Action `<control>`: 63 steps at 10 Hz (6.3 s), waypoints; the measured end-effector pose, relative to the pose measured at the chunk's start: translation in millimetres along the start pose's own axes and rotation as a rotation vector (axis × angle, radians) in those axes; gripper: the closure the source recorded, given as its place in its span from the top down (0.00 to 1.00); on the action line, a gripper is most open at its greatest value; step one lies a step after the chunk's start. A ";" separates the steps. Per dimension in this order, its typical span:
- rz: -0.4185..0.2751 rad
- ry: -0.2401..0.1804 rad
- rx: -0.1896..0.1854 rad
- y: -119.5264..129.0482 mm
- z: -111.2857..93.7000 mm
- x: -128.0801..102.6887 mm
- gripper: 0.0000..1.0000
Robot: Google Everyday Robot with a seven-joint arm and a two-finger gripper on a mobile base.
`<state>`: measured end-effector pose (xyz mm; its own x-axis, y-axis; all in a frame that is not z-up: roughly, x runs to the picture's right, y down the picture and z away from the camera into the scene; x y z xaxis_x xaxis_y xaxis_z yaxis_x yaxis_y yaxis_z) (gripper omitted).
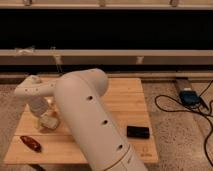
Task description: Place the white sponge in the ceramic cup
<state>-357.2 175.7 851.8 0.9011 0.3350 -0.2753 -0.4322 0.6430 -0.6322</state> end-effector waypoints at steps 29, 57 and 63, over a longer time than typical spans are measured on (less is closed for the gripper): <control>0.074 -0.401 -0.022 -39.2 -166.1 -1.4 0.00; 0.471 -0.593 0.003 -139.2 -167.6 79.1 0.70; 0.478 -0.618 -0.004 -142.9 -177.7 86.0 0.70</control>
